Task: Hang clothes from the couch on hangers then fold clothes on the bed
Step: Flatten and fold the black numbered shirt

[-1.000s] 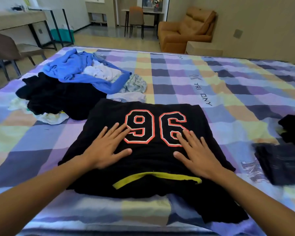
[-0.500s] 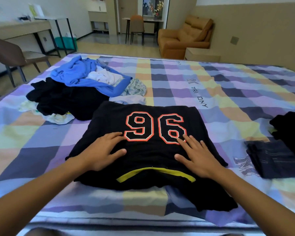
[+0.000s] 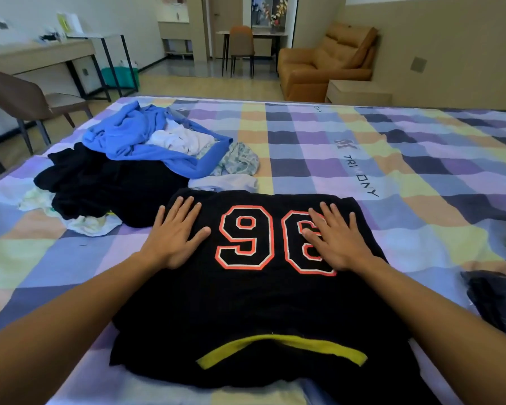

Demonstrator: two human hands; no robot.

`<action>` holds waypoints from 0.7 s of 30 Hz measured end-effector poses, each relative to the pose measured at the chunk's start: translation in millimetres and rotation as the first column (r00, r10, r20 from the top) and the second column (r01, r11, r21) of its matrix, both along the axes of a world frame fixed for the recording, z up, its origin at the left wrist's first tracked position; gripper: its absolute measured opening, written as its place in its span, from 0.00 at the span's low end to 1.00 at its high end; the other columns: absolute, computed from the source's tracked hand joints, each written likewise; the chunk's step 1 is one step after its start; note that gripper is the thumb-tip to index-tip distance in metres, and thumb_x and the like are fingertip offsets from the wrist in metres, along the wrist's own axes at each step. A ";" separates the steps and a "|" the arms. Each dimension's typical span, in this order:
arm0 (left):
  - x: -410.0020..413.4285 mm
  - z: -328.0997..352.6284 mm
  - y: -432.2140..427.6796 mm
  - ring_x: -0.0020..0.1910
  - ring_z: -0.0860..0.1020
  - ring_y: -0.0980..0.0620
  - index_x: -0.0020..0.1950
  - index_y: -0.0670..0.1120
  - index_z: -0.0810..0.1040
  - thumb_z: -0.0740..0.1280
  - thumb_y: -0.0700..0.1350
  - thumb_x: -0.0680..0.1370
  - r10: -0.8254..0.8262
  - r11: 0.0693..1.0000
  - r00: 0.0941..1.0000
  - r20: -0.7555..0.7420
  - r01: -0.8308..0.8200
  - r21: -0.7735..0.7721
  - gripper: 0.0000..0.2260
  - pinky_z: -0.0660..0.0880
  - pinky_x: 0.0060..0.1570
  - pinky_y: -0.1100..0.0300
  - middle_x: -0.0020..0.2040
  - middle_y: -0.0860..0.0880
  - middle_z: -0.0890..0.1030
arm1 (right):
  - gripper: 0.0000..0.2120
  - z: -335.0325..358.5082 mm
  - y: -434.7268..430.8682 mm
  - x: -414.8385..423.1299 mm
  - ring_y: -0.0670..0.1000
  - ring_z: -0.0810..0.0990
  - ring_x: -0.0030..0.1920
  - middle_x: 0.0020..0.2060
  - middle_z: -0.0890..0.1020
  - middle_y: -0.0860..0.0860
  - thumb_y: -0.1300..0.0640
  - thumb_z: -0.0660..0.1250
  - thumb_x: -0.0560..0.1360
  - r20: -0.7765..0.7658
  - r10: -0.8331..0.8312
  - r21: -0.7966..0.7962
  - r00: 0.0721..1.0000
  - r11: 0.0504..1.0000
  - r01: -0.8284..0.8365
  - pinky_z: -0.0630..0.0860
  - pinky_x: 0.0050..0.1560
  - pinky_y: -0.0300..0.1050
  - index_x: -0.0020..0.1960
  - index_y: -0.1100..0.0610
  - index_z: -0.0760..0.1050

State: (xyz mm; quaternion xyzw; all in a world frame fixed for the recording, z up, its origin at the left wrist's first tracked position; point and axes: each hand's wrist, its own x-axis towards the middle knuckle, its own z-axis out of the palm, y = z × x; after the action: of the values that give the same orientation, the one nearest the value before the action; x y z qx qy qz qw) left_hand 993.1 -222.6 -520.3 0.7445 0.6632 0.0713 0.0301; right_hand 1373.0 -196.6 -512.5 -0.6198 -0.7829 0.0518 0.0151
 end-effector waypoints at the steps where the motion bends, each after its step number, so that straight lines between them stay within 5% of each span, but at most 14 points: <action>1: -1.7 -0.9 9.6 0.81 0.39 0.53 0.83 0.52 0.49 0.36 0.72 0.73 0.000 1.000 1.000 -0.005 0.001 0.015 0.42 0.37 0.79 0.46 0.83 0.52 0.45 | 0.43 -2.3 11.2 1.6 0.51 0.36 0.81 0.82 0.42 0.50 0.27 0.32 0.73 0.002 -0.003 0.025 1.000 1.000 0.003 0.33 0.78 0.60 0.83 0.45 0.43; 6: -10.9 -2.7 51.0 0.81 0.55 0.48 0.81 0.50 0.60 0.40 0.65 0.78 -0.047 0.991 0.996 -0.074 0.056 0.123 0.36 0.49 0.78 0.45 0.81 0.49 0.61 | 0.32 -6.8 52.0 8.4 0.53 0.41 0.82 0.83 0.48 0.51 0.36 0.41 0.82 0.024 -0.045 0.109 0.999 0.993 0.042 0.36 0.78 0.61 0.83 0.47 0.47; 9: -12.5 2.0 66.7 0.69 0.69 0.43 0.74 0.47 0.68 0.50 0.60 0.79 -0.053 0.980 0.996 -0.075 0.066 0.186 0.29 0.62 0.70 0.44 0.69 0.45 0.73 | 0.28 -7.2 64.7 10.4 0.58 0.57 0.79 0.78 0.63 0.56 0.42 0.51 0.83 -0.032 -0.089 0.190 0.996 0.977 0.093 0.43 0.79 0.62 0.80 0.52 0.60; 12: -12.7 16.3 69.4 0.58 0.70 0.41 0.67 0.45 0.73 0.66 0.54 0.77 -0.050 0.954 0.980 -0.193 0.104 0.280 0.22 0.66 0.59 0.43 0.57 0.43 0.74 | 0.25 4.1 65.6 10.1 0.60 0.72 0.63 0.60 0.77 0.58 0.43 0.58 0.78 -0.023 -0.135 0.284 0.991 0.949 0.136 0.60 0.72 0.60 0.66 0.58 0.73; 15: -12.1 39.2 61.2 0.52 0.72 0.42 0.54 0.45 0.78 0.73 0.48 0.72 -0.090 0.928 0.955 -0.282 0.184 0.325 0.14 0.64 0.52 0.46 0.49 0.45 0.76 | 0.11 28.2 55.5 10.7 0.59 0.75 0.56 0.49 0.79 0.56 0.49 0.64 0.75 0.059 -0.088 0.322 0.994 0.944 0.064 0.63 0.64 0.57 0.50 0.57 0.76; 21: -23.6 96.2 1.5 0.45 0.73 0.45 0.42 0.48 0.75 0.75 0.45 0.68 -0.303 0.890 0.948 -0.091 0.316 0.330 0.09 0.65 0.47 0.50 0.42 0.51 0.74 | 0.08 75.5 -8.5 44.5 0.58 0.75 0.48 0.42 0.76 0.51 0.56 0.75 0.70 -0.007 0.152 0.477 0.988 0.869 -0.130 0.64 0.53 0.52 0.44 0.54 0.75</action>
State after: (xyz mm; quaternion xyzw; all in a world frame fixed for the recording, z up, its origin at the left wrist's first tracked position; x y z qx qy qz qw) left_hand 969.5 -221.2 -424.2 0.8357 0.5140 0.1652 -0.1002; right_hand 1417.5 -205.1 -437.0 -0.5369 -0.8144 -0.1268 0.1802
